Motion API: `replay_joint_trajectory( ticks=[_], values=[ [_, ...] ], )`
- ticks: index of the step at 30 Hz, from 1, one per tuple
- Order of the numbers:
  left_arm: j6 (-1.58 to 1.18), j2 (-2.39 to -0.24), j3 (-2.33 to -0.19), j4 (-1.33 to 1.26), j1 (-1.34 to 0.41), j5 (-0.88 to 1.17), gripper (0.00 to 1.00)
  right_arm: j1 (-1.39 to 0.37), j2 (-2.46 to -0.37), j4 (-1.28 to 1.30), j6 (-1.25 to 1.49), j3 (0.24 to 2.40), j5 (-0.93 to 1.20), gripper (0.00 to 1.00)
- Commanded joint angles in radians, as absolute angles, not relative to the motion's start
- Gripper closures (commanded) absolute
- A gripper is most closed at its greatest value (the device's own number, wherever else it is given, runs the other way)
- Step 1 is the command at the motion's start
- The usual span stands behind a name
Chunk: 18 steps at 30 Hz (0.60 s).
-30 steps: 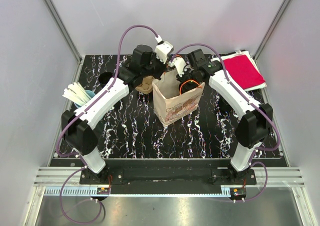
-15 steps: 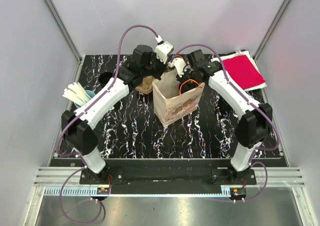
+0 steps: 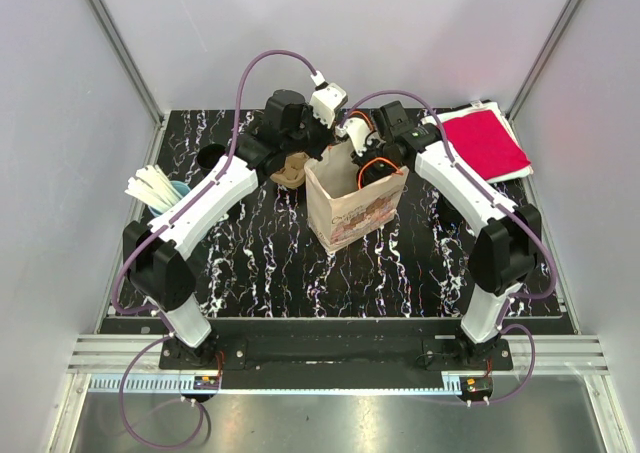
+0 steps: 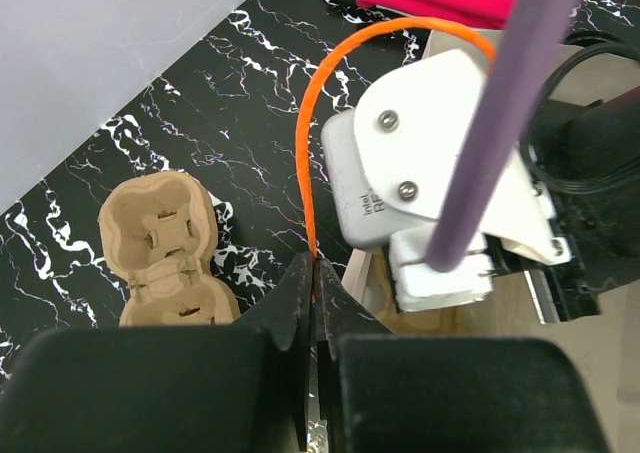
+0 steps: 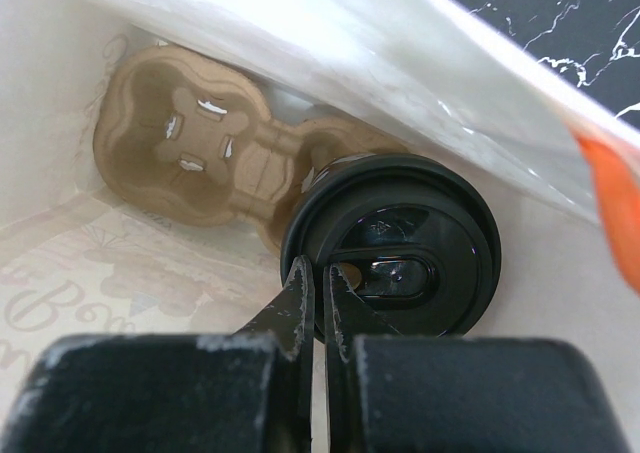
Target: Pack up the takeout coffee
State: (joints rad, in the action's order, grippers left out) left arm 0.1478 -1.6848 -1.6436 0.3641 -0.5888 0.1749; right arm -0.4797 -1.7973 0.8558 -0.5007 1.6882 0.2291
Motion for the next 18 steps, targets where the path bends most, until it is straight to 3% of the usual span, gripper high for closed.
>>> replay_joint_trajectory(
  ticks=[1,18],
  values=[
    [0.133,-1.658,-1.672,0.334,-0.591,0.196,1.0,-0.486,-1.807,0.822,-0.512,1.7,0.248,1.0],
    [0.129,-1.661,-1.675,0.339,-0.589,0.201,1.0,-0.486,-1.816,0.808,-0.514,1.687,0.27,1.0]
  ],
)
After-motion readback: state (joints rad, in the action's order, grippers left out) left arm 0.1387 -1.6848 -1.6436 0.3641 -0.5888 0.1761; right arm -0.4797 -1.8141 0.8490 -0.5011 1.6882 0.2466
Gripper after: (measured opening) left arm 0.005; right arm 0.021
